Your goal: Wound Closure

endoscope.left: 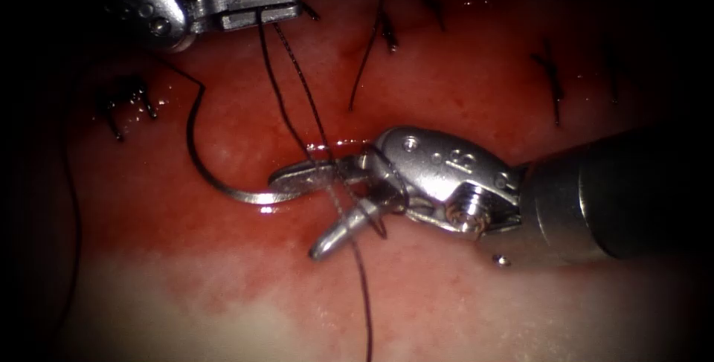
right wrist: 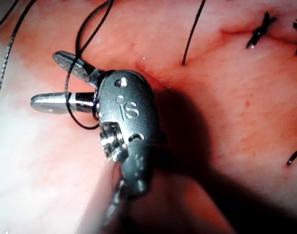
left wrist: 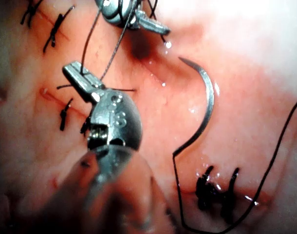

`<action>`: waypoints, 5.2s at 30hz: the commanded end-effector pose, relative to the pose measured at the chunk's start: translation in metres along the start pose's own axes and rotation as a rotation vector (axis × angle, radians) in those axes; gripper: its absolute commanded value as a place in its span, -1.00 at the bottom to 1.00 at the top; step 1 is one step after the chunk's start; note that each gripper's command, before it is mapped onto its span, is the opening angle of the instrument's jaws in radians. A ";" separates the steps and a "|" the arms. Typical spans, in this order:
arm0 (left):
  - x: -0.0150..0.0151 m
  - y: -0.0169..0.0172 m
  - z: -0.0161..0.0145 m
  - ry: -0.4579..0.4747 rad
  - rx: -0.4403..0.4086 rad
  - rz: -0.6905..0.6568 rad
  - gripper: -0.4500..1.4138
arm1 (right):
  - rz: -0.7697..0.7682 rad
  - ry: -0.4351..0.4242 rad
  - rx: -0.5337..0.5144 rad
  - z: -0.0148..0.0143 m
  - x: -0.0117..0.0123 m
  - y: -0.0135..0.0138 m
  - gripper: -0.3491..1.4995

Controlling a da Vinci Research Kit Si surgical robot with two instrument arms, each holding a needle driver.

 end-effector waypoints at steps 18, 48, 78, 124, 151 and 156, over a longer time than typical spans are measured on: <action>0.0016 0.0080 0.0006 0.020 -0.011 -0.058 -1.00 | 0.002 0.344 -0.303 -0.0024 0.0043 0.0019 0.42; 0.0003 0.0095 0.0080 0.010 0.012 -0.090 -1.00 | 0.078 0.209 -1.248 -0.0075 0.0013 0.0045 0.16; -0.0051 0.0017 0.0009 -0.171 0.104 -0.220 -1.00 | -0.212 -0.004 -1.340 -0.0020 -0.0048 -0.0003 -1.00; -0.0095 -0.0204 0.0004 -1.134 0.299 0.551 -1.00 | -0.073 -0.265 -1.434 -0.0016 -0.0112 -0.0077 -1.00; -0.0103 -0.0243 0.0015 -1.208 0.278 0.590 -1.00 | -0.212 -0.189 -1.190 0.0012 -0.0085 -0.0113 -1.00; -0.0103 -0.0243 0.0016 -1.211 0.282 0.588 -1.00 | -0.291 -0.214 -1.161 0.0009 -0.0080 -0.0108 -1.00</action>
